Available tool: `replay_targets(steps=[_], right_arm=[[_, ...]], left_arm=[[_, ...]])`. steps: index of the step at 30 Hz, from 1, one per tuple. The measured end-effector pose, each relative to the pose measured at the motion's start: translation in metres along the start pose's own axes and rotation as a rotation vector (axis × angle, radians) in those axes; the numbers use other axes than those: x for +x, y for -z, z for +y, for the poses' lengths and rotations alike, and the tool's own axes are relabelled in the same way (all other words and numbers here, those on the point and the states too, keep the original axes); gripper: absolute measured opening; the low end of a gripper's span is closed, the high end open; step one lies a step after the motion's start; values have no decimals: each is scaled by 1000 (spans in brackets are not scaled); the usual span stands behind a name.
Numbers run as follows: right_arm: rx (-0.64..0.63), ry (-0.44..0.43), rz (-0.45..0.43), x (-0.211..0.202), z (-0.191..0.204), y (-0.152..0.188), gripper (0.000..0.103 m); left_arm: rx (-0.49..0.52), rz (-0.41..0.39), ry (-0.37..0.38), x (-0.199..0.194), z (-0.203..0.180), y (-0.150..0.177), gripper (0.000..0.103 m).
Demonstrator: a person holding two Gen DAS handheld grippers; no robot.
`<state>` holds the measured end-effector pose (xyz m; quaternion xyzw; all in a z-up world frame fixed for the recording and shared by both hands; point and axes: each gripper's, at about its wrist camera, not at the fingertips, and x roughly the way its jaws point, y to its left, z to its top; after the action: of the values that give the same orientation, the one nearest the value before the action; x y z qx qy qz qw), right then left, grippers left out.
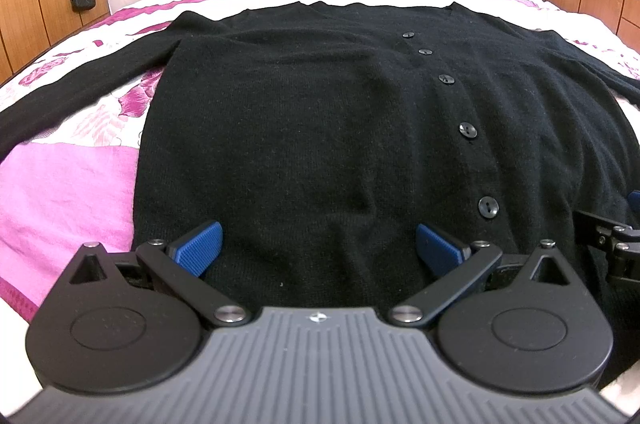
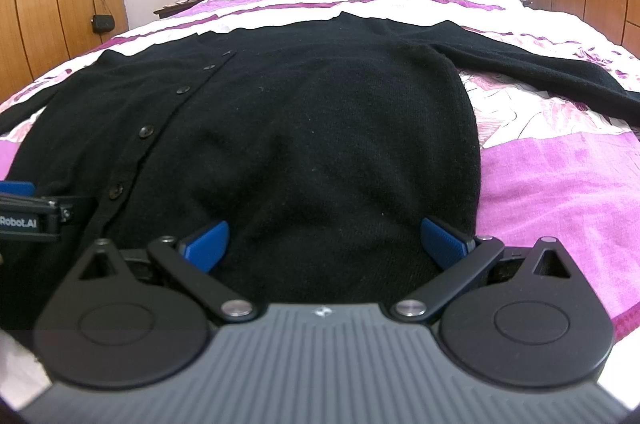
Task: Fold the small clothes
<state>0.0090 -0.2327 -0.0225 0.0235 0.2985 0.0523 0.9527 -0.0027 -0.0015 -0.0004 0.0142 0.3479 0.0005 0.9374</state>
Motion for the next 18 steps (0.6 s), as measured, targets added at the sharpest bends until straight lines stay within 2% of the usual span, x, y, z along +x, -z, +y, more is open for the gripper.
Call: replay_targets(steps=[18], right_arm=[[-2, 1, 0, 0, 0, 0, 103]], left_arm=[[-5, 9, -1, 2, 2, -1, 103]])
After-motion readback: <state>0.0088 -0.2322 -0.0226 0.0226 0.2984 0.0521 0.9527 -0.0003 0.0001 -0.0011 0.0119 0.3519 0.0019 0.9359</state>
